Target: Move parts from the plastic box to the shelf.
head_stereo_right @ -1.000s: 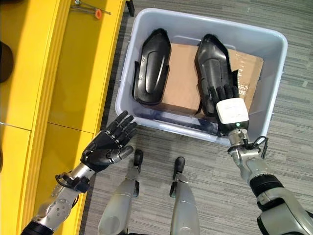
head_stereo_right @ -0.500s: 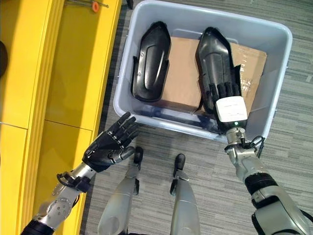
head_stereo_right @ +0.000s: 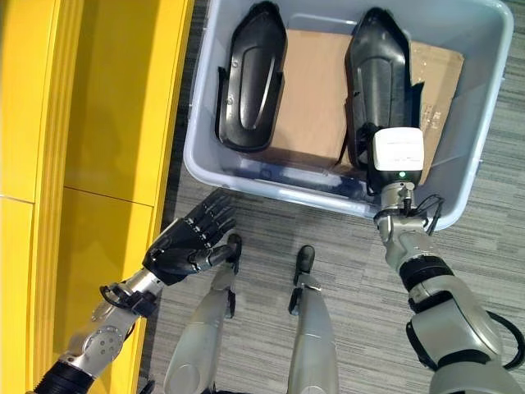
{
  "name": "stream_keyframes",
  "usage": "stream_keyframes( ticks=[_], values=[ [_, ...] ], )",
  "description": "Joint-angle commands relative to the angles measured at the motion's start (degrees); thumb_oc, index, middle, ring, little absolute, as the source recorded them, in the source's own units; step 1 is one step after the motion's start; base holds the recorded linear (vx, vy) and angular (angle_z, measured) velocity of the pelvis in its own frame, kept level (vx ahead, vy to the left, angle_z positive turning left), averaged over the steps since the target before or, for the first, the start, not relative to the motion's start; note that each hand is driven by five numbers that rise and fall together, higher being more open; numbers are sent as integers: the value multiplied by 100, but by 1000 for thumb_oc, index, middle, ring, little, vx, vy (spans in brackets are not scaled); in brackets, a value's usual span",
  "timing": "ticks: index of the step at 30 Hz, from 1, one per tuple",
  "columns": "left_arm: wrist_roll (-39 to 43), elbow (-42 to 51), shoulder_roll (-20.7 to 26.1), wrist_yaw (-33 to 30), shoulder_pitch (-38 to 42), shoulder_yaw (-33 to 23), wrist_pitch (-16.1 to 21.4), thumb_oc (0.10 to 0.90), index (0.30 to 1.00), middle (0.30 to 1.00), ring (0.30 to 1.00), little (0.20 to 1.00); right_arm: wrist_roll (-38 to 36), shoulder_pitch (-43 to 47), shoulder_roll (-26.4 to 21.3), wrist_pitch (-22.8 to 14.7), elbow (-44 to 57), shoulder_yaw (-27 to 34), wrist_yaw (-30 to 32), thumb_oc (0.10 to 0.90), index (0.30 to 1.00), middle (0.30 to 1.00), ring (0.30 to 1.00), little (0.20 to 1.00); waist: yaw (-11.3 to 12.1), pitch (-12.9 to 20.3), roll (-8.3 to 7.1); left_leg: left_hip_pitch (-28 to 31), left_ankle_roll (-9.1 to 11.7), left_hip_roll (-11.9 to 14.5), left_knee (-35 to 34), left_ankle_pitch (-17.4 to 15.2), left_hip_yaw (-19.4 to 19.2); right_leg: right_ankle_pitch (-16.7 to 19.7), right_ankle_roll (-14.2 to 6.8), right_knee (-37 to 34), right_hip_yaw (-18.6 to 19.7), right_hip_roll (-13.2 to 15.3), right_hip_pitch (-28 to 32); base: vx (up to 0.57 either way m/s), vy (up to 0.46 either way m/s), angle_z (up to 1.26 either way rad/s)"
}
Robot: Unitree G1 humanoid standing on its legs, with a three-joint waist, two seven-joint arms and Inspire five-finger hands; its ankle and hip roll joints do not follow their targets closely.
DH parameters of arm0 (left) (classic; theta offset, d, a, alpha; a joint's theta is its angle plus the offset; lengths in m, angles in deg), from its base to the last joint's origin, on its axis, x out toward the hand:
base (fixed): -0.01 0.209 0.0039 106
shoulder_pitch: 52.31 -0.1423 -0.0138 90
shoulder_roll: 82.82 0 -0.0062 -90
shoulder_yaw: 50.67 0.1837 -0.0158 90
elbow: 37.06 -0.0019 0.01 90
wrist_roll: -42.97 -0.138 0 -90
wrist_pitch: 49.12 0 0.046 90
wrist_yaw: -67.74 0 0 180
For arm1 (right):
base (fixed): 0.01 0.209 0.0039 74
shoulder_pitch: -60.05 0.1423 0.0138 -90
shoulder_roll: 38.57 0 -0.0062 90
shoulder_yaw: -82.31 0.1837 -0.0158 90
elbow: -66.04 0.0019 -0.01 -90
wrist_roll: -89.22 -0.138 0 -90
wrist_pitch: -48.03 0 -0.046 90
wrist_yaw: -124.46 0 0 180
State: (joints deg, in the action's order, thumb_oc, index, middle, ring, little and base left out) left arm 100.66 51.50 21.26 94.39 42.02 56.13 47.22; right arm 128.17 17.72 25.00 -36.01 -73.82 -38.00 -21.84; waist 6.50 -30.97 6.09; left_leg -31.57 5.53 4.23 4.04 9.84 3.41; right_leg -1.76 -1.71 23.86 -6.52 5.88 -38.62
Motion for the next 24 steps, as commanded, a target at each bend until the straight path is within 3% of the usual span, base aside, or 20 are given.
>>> stream_keyframes(
  ticks=[1,3,4,7,9,11,12,15,18,21,24],
  values=[
    [-138,504,-219,296,86,70,151,900,1000,1000,1000,1000,-332,-42,-161,412,-757,-323,-373,400,300,300,300,300,123,118,369,-291,-434,-375,-140,-3,-284,-375,169,193,-383,-385,104,-58,-61,0],
    [-164,489,-261,421,143,183,210,900,1000,1000,1000,1000,-503,-1,-25,433,-805,-241,-232,400,300,300,300,300,106,118,429,-379,-441,-385,-122,-8,-304,-363,177,201,-368,-385,7,-61,-10,-5],
    [-251,524,-299,400,161,232,272,900,1000,1000,1000,1000,-505,-28,24,251,-842,-182,-92,400,300,300,300,300,92,118,458,-404,-441,-393,-116,-6,-306,-358,184,205,-350,-387,-33,-58,62,-12],
    [-63,593,-328,419,131,205,257,900,1000,1000,1000,1000,-86,-404,121,88,-386,-109,391,400,300,300,300,300,-39,118,459,-285,-434,-377,-141,-25,-373,-340,171,161,-265,-400,32,-47,65,-8],
    [16,639,-324,543,70,128,275,900,1000,1000,1000,1000,447,-836,32,-111,8,-6,736,400,300,300,300,300,-141,118,400,-128,-429,-340,-189,-31,-413,-289,165,26,-185,-433,187,-29,57,5],
    [210,684,-272,628,-16,45,201,900,1000,1000,1000,1000,1126,-1076,-99,-279,387,2,656,400,300,300,300,300,-198,118,341,15,-443,-329,-240,-41,-391,-287,157,-32,-139,-447,324,-8,-16,-2],
    [226,761,-201,899,-215,-100,42,900,1000,1000,1000,1000,1535,-1349,-389,-416,1221,-58,724,400,300,300,300,300,-269,118,203,292,-437,-283,-323,-26,-378,-220,107,-174,-58,-477,608,-16,-46,-5],
    [183,856,-147,991,-360,-179,24,900,1000,1000,1000,1000,1521,-1618,-588,-348,2097,129,732,400,300,300,300,300,-351,118,82,552,-439,-248,-399,-39,-374,-181,78,-339,-1,-506,878,-8,-37,10],
    [148,948,-123,941,-546,-266,105,900,1000,1000,1000,1000,1802,-2151,-752,-422,3512,731,831,400,300,300,300,300,-557,119,-152,1183,-403,-135,-456,-114,-395,-112,44,-718,143,-567,1578,40,15,-5],
    [210,919,-153,1034,-718,-354,-48,900,1000,1000,1000,1000,1962,-2397,-905,-571,4249,1224,655,400,300,300,300,300,-634,521,-316,1674,-363,-59,-505,-247,-433,-29,-2,-1154,301,-553,2156,165,66,-30],
    [158,913,-204,1071,-820,-349,-139,900,1000,1000,1000,1000,2008,-2458,-1003,-620,4371,1430,472,400,300,300,300,300,-625,761,-387,1911,-353,-56,-531,-314,-439,22,-22,-1395,346,-516,2478,132,39,-7]
  ],
)
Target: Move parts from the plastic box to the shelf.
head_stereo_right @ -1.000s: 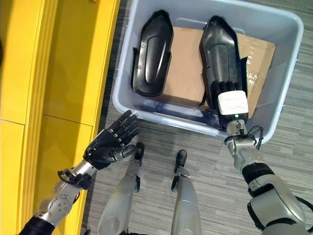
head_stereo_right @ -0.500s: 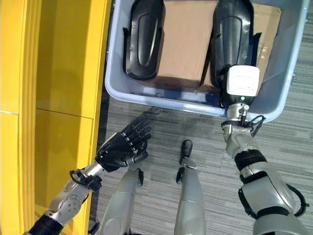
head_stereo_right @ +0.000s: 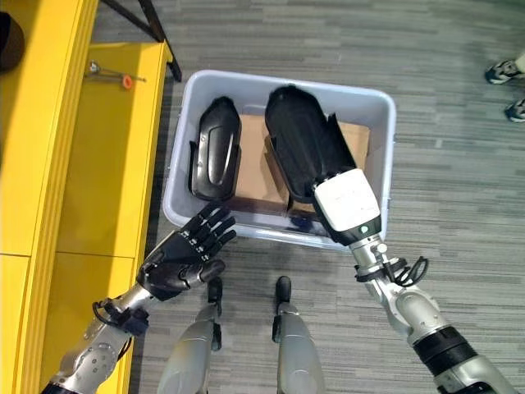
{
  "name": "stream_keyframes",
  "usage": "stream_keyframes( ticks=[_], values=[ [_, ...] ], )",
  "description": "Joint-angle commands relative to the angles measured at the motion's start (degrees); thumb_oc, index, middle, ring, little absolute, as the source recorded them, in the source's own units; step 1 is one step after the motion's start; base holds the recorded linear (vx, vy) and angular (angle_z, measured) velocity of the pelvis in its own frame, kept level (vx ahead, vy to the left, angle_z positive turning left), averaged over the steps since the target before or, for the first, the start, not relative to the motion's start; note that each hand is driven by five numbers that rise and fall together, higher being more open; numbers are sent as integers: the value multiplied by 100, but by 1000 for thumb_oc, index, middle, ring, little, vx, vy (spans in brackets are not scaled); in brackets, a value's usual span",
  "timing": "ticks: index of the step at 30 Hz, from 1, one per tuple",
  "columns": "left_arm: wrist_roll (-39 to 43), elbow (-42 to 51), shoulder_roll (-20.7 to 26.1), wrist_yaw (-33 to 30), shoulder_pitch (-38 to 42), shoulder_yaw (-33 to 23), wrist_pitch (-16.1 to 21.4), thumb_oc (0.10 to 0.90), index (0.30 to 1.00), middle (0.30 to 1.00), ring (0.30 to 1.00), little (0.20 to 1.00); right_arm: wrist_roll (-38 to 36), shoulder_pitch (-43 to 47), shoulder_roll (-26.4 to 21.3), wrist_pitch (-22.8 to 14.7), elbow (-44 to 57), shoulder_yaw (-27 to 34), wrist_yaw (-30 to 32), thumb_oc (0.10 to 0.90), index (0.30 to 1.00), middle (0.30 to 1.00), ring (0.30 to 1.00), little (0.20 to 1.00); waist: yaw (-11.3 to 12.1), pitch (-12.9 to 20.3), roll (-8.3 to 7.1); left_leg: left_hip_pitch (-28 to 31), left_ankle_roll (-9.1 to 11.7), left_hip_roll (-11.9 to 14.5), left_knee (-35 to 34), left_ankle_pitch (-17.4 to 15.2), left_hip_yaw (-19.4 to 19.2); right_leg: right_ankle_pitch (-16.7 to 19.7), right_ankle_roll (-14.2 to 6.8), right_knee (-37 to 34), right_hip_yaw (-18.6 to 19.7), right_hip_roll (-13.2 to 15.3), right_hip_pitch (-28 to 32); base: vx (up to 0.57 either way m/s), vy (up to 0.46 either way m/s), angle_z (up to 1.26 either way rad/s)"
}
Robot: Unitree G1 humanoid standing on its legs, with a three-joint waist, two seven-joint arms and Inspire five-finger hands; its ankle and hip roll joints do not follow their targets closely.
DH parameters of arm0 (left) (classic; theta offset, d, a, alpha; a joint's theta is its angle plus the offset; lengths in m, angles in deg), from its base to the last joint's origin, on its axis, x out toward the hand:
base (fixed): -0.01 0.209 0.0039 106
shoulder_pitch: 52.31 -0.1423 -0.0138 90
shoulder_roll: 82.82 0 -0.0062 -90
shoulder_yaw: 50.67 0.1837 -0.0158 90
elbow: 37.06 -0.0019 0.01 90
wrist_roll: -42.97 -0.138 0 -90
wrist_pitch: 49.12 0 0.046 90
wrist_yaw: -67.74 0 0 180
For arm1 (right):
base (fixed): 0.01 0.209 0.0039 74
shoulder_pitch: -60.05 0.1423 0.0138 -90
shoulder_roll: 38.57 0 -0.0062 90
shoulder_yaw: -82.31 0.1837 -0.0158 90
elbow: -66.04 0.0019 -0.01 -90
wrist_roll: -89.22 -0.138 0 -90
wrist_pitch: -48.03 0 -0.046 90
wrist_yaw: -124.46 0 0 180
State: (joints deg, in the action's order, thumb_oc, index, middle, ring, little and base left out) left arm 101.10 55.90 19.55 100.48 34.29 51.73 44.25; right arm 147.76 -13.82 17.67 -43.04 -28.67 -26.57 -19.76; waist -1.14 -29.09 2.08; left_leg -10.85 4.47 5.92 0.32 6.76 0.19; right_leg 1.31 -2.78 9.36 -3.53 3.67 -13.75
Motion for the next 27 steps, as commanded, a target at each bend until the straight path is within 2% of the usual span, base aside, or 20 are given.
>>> stream_keyframes(
  ticks=[1,3,8,11,13,20,26,27],
  values=[
    [99,467,-35,489,-78,89,140,900,1000,1000,1000,1000,61,681,-296,113,-129,324,199,400,300,300,300,300,149,640,-1,-97,-246,-225,-171,-17,-115,-277,86,-5,48,-286,87,95,29,-6],
    [90,474,-58,496,-160,131,99,900,1000,1000,1000,1000,-36,714,-402,189,-175,368,67,400,300,300,300,300,180,865,-49,129,-236,-214,-244,-54,-92,-281,78,-172,69,-272,375,181,53,0],
    [98,463,-98,487,-334,157,74,900,1000,1000,1000,1000,-280,532,-419,-197,-71,629,-53,400,300,300,300,300,168,1227,-119,417,-204,-186,-331,-86,-71,-255,50,-368,84,-220,729,131,49,1],
    [12,440,-175,407,-449,156,117,900,1000,1000,1000,1000,-651,279,-312,-505,91,788,-47,400,300,300,300,300,154,1441,-148,586,-187,-162,-384,-102,-92,-243,31,-457,60,-183,901,109,28,2],
    [-2,433,-239,237,-494,150,187,900,1000,1000,1000,1000,-1064,36,-126,-746,337,922,-250,400,300,300,300,300,135,1592,-168,703,-189,-155,-405,-148,-118,-254,21,-516,17,-149,1030,71,16,1],
    [2,252,-445,-202,-709,47,534,900,1000,1000,1000,1000,-1246,-487,292,-1348,685,829,-473,400,300,300,300,300,193,1776,-147,922,-186,-103,-406,-175,-61,-421,117,-434,-204,-141,1286,45,-11,-1],
    [-57,150,-523,-325,-1068,-93,987,900,1000,1000,1000,1000,-1666,-646,493,-1431,1010,729,-548,400,300,300,300,300,346,1780,-150,866,-100,3,-413,-57,56,-568,219,-367,-456,-174,1435,17,-64,9],
    [-35,139,-561,-201,-1103,-136,956,900,1000,1000,1000,1000,-1566,-830,584,-1371,1143,780,-503,400,300,300,300,300,334,1768,-139,760,-67,55,-298,-55,-239,-585,220,-370,-699,-118,1455,-78,-14,16]
  ],
)
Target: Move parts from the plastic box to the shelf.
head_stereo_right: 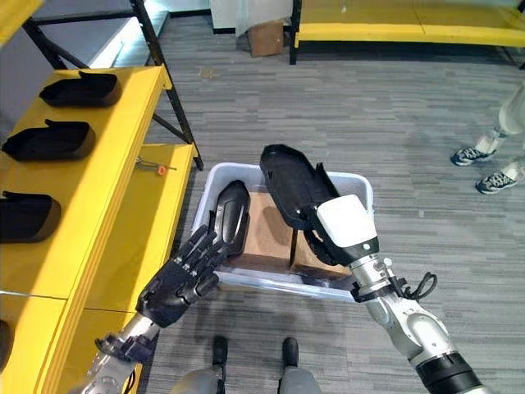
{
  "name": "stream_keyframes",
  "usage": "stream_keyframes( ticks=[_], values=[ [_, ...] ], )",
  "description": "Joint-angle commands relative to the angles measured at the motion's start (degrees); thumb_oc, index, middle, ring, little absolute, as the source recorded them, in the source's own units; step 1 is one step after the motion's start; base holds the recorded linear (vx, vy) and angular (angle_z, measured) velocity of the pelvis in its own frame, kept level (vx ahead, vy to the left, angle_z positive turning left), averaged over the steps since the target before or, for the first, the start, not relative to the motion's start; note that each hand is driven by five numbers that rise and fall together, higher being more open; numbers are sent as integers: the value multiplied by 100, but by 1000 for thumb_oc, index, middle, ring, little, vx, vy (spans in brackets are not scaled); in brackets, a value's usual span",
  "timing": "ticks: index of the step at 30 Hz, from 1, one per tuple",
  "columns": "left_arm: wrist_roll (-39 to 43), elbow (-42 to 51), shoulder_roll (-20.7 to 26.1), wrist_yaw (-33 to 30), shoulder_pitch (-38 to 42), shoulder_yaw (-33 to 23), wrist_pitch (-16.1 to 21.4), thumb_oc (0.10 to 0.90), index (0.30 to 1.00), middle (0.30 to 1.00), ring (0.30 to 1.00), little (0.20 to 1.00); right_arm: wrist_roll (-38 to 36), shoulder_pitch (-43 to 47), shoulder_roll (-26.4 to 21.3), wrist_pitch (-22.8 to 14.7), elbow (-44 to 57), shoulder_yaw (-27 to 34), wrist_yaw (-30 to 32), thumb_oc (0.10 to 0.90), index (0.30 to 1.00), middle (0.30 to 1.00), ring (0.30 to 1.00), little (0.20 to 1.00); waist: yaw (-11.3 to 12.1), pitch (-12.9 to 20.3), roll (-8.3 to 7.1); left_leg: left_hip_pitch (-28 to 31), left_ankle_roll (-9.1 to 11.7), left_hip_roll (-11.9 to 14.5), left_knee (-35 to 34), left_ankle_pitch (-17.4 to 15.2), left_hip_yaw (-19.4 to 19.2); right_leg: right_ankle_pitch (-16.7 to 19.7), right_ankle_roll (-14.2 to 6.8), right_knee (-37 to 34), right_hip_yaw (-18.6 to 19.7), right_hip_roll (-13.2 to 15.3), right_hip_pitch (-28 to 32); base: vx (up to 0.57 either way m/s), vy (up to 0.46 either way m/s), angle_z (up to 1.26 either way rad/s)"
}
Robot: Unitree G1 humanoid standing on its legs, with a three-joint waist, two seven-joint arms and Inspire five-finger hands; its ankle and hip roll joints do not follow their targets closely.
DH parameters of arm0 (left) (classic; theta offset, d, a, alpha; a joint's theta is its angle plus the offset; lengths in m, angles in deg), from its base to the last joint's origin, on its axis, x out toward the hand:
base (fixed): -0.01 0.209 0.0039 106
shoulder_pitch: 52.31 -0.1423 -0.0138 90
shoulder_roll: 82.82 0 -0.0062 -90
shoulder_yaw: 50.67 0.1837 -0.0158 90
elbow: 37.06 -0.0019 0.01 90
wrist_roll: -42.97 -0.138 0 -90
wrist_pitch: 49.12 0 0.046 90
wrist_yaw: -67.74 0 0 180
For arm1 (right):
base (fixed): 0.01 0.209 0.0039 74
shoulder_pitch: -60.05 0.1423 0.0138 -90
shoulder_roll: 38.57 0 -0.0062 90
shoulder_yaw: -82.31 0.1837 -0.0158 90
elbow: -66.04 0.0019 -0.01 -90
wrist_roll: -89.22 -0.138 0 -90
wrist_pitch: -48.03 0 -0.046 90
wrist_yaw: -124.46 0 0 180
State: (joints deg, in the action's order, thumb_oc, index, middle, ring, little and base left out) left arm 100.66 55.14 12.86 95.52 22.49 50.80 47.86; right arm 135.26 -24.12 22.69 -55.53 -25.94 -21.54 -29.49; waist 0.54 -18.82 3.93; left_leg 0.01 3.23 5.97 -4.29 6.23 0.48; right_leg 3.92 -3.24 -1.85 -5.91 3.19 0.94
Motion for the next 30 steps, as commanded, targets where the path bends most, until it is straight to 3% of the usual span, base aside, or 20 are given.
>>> stream_keyframes(
  ticks=[1,6,8,10,15,16,19,26,27,28,30],
  values=[
    [-8,197,97,363,81,-65,568,900,1000,1000,1000,1000,-331,137,101,-93,890,309,498,400,300,300,300,300,147,740,-325,-341,65,76,208,-16,-401,-842,263,744,-536,-42,-17,-93,-7,32],
    [-23,261,172,464,79,-53,580,900,1000,1000,1000,1000,-612,-90,116,-69,862,464,662,400,300,300,300,300,0,775,-420,-244,62,185,591,-259,-795,-728,212,714,-664,132,-58,-74,76,56],
    [30,287,159,388,150,-25,548,900,1000,1000,1000,1000,-694,-206,156,-4,868,527,665,400,300,300,300,300,-91,798,-468,-182,68,296,876,-209,-968,-688,207,705,-703,190,-52,-95,199,35],
    [-437,265,153,162,342,44,814,900,1000,1000,1000,1000,-761,-243,199,26,590,508,874,400,300,300,300,300,-209,884,-487,1,30,365,1044,-206,-1095,-594,184,705,-710,253,-93,-140,341,38],
    [-694,306,415,11,507,69,925,900,1000,1000,1000,1000,-825,-242,267,-29,422,519,1189,400,300,300,300,300,-271,968,-432,215,-108,131,665,-523,-1123,-424,2,617,-592,361,-87,-115,299,20],
    [-832,400,544,83,561,117,852,900,1000,1000,1000,1000,-857,-202,313,64,472,509,1213,400,300,300,300,300,-274,1027,-403,367,-177,8,418,-595,-1180,-266,-130,430,-610,447,-21,-159,388,14],
    [-837,443,624,166,544,153,830,900,1000,1000,1000,1000,-912,-188,323,89,478,507,1238,400,300,300,300,300,-264,1047,-402,441,-201,-54,289,-589,-1208,-155,-209,278,-627,479,37,-112,245,19],
    [-1013,579,808,387,698,494,726,900,1000,1000,1000,1000,-1018,-224,557,152,762,521,1297,400,300,300,300,300,-330,1090,-454,567,-372,-247,-71,-637,-1482,438,-689,-51,-692,796,-228,-164,231,11],
    [-1051,551,807,408,773,596,737,900,1000,1000,1000,1000,-964,-261,640,98,785,520,1339,400,300,300,300,300,-396,1073,-437,554,-431,-266,-71,-673,-1426,333,-690,182,-492,728,-363,-338,164,13],
    [-1079,480,802,457,964,805,692,900,1000,1000,1000,1000,-926,-416,699,91,884,604,1450,400,300,300,300,300,-524,1105,-410,427,-537,-333,-71,-625,-1193,-33,-524,708,-22,392,-426,-283,104,26],
    [-1039,527,823,434,1069,897,592,900,1000,1000,1000,1000,-917,-532,674,5,982,700,1546,400,300,300,300,300,-587,1138,-390,308,-625,-409,-71,-581,-1034,-245,-382,1199,232,78,-551,-213,43,92]
  ],
)
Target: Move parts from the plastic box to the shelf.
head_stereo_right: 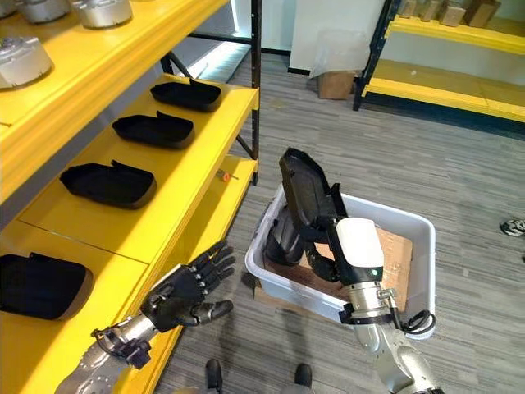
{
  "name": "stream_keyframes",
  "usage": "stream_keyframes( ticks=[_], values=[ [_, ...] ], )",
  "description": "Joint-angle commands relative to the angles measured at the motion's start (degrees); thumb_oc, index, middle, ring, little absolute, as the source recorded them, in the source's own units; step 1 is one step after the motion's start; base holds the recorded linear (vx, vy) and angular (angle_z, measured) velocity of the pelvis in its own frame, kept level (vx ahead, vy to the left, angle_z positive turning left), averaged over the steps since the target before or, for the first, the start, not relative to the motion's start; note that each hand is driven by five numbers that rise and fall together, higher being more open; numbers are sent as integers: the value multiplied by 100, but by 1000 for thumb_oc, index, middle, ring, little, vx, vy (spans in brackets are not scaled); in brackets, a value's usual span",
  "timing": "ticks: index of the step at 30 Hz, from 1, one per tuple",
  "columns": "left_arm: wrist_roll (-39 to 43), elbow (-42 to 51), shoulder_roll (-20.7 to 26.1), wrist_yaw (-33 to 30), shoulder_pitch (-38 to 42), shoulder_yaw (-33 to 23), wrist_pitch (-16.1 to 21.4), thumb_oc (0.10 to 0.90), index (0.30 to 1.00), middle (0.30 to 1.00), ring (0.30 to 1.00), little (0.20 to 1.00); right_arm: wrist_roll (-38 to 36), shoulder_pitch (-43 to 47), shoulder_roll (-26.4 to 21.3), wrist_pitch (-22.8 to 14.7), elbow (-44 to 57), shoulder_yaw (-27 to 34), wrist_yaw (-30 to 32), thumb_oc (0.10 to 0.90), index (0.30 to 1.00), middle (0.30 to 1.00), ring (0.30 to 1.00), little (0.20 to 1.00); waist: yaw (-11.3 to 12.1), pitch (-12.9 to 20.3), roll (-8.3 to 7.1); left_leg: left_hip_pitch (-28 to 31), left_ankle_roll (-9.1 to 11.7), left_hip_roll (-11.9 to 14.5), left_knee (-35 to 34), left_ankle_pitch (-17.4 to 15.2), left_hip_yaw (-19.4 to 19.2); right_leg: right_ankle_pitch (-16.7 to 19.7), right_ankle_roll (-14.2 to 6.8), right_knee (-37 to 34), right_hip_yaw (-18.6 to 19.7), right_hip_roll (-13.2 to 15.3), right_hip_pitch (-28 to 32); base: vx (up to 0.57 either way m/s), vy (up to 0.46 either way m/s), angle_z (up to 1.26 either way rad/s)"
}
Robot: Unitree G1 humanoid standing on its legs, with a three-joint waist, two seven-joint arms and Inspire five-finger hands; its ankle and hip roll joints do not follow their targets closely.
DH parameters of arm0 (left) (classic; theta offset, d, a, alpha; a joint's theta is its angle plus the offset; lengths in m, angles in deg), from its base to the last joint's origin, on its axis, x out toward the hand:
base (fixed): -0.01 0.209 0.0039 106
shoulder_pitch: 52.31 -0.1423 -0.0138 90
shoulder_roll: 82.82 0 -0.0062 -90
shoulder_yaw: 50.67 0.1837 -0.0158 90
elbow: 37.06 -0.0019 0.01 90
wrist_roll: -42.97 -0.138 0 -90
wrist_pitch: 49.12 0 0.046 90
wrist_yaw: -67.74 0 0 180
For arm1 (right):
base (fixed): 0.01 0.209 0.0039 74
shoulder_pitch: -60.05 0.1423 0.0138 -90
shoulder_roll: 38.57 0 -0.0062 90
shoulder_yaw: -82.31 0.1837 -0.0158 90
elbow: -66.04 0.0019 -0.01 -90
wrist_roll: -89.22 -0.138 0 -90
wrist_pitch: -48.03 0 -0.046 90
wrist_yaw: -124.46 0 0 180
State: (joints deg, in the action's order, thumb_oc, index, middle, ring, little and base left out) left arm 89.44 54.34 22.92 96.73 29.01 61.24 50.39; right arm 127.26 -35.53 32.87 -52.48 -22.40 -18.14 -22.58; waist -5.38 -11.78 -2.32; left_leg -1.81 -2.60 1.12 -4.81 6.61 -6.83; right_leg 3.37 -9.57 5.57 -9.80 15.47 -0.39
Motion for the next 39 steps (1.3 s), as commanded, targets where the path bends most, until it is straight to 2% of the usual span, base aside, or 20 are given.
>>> stream_keyframes(
  ticks=[1,2,3,5,8,10,12,13,14,15,16,18,20,21,23,27,30,31,35,39],
  values=[
    [80,626,-167,301,449,-105,322,900,1000,1000,1000,1000,-131,584,-378,-302,682,379,888,400,300,300,300,300,-17,435,241,450,-77,28,-19,-616,-231,-309,322,681,706,-1290,-465,-291,20,100],
    [61,651,-136,269,527,-28,337,900,1000,1000,1000,1000,-200,615,-489,-426,739,393,1010,400,300,300,300,300,-48,432,251,343,-110,-106,-19,-581,-37,-616,527,975,883,-1647,-486,-314,-33,78],
    [89,689,-85,189,599,1,360,900,1000,1000,1000,1000,-204,652,-548,-485,800,389,1057,400,300,300,300,300,-32,431,234,199,-99,-216,46,-568,75,-759,635,792,904,-1710,-387,-330,-82,58],
    [58,630,-142,181,680,36,381,900,1000,1000,1000,1000,-266,740,-641,-408,865,316,1095,400,300,300,300,300,28,381,224,95,-51,-255,111,-480,253,-731,687,545,873,-1679,-296,-200,-100,88],
    [71,656,-197,57,666,76,554,900,1000,1000,1000,1000,-356,1008,-744,-398,910,181,1080,400,300,300,300,300,63,265,299,177,10,-231,19,-392,409,-589,703,350,889,-1696,-310,-157,-67,18],
    [-2,679,-215,-28,576,73,645,900,1000,1000,1000,1000,-338,1147,-754,-594,897,119,1009,400,300,300,300,300,100,245,334,165,66,-249,-19,-357,502,-470,732,-2,977,-1708,-145,-106,-80,12],
    [-332,707,-187,-356,533,90,782,900,1000,1000,1000,1000,-350,1093,-744,-683,1015,113,875,400,300,300,300,300,127,231,322,83,126,-259,43,-340,437,-429,757,-212,937,-1677,29,-140,-92,10],
    [-378,724,-189,-311,592,112,732,900,1000,1000,1000,1000,-290,1033,-731,-581,1043,134,908,400,300,300,300,300,94,205,323,32,148,-232,128,-347,56,-425,755,-264,749,-1615,85,-264,-84,23],
    [-392,728,-179,-168,679,161,700,900,1000,1000,1000,1000,-196,961,-707,-476,1014,160,1032,400,300,300,300,300,-3,174,319,-45,181,-155,308,-398,-583,-403,739,-367,436,-1505,171,-275,-41,65],
    [-391,756,-170,-153,730,230,692,900,1000,1000,1000,1000,-121,949,-690,-461,952,163,1116,400,300,300,300,300,-62,162,303,-23,191,-63,450,-480,-930,-398,728,-424,250,-1407,219,-313,0,198],
    [-449,812,-176,-381,778,305,745,900,1000,1000,1000,1000,-43,991,-666,-516,913,119,1145,400,300,300,300,300,-102,165,268,-30,207,87,785,-665,-1095,-374,742,-444,145,-1292,214,-183,21,209],
    [-471,807,-186,-438,782,323,780,900,1000,1000,1000,1000,-33,1018,-669,-525,904,97,1149,400,300,300,300,300,-107,165,255,-17,208,131,866,-715,-1111,-372,750,-436,136,-1259,206,-107,69,114],
    [-516,804,-244,-628,791,308,866,900,1000,1000,1000,1000,-58,1079,-697,-508,972,33,1125,400,300,300,300,300,-186,210,216,213,318,593,1100,-659,-1240,-384,804,-343,33,-1112,154,-113,190,45],
    [-506,789,-247,-629,762,273,899,900,1000,1000,1000,1000,-80,1049,-725,-610,978,49,1130,400,300,300,300,300,-213,262,219,370,462,918,1076,-403,-1201,-415,829,-322,9,-1064,154,-50,174,42],
    [-535,746,-256,-665,721,263,987,900,1000,1000,1000,1000,-94,1039,-760,-760,931,54,1137,400,300,300,300,300,-214,304,242,469,571,1103,1041,-206,-1114,-418,834,-338,22,-1031,162,-22,211,26],
    [-513,748,-270,-880,669,184,1072,900,1000,1000,1000,1000,-101,1088,-788,-898,967,-40,1017,400,300,300,300,300,-161,357,368,580,664,1128,634,-65,-1016,-361,722,-393,-33,-875,190,-35,339,15],
    [-530,783,-225,-1009,595,134,1115,900,1000,1000,1000,1000,-96,1124,-783,-900,1024,-83,868,400,300,300,300,300,-105,358,408,686,637,981,355,-293,-1084,-294,579,-445,-189,-702,269,-37,251,25],
    [-535,791,-215,-1020,580,120,1133,900,1000,1000,1000,1000,-102,1133,-778,-883,1035,-89,849,400,300,300,300,300,-85,368,409,682,628,960,316,-303,-1085,-266,568,-467,-212,-688,266,-35,268,24],
    [-632,917,-86,-1360,342,-122,1360,900,1000,1000,1000,1000,-68,1126,-675,-807,1196,-134,654,400,300,300,300,300,158,421,379,807,541,712,22,-415,-1078,-15,298,-779,-623,-474,455,-45,288,45],
    [-689,954,-43,-1301,184,-309,1275,900,1000,1000,1000,1000,-113,1157,-609,-733,1318,-193,483,400,300,300,300,300,336,434,298,832,448,590,-11,-491,-1013,196,119,-952,-768,-337,496,-53,212,28]
  ],
)
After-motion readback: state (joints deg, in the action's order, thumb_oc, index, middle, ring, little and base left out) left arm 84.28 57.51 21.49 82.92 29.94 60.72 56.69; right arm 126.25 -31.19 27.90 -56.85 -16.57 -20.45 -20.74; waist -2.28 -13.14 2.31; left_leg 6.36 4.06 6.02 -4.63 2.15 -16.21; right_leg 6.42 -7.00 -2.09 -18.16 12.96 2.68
